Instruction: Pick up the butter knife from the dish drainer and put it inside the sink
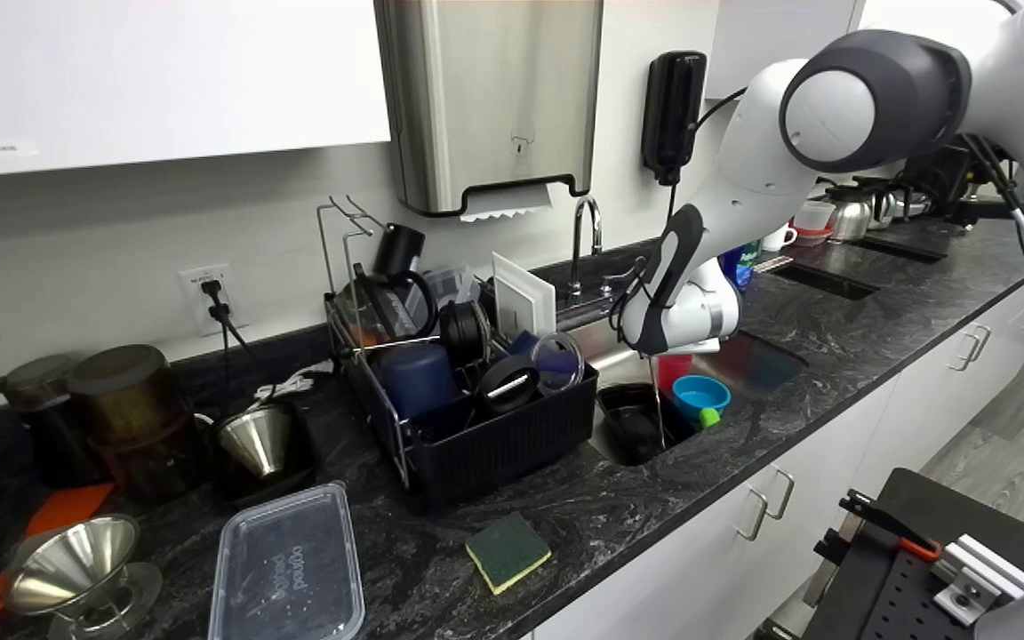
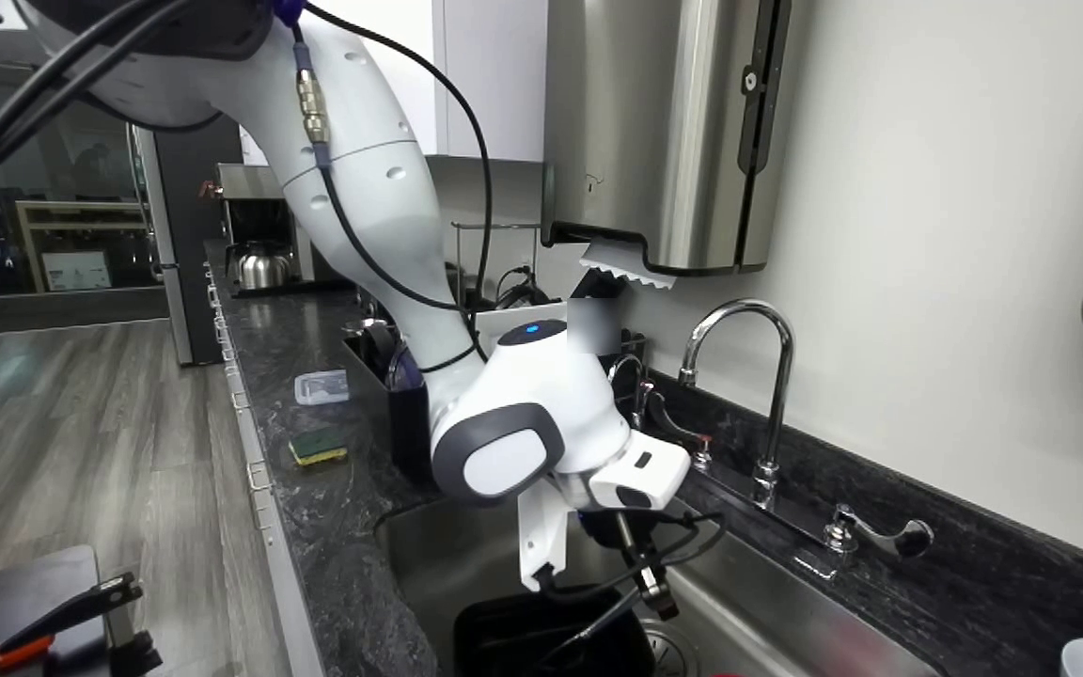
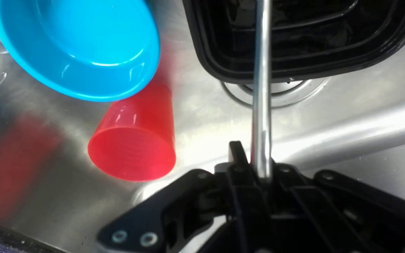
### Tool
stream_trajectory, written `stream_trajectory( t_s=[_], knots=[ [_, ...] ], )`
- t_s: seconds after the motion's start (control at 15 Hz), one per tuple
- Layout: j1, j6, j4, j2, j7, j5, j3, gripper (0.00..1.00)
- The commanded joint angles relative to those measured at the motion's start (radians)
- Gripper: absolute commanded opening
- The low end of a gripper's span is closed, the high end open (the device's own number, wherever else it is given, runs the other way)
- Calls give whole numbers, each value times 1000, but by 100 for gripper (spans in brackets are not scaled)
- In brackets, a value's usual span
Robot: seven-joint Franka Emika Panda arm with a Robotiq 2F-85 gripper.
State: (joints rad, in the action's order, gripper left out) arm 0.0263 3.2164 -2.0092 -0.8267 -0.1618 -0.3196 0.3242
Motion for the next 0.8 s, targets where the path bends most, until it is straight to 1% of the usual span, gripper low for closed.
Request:
stream_trajectory(
  t_s=[0.0, 0.73],
  knots=[
    [3, -10, 12, -16, -24, 35, 6, 2],
    [3, -17, 17, -38, -16, 64, 1, 2]
  ],
)
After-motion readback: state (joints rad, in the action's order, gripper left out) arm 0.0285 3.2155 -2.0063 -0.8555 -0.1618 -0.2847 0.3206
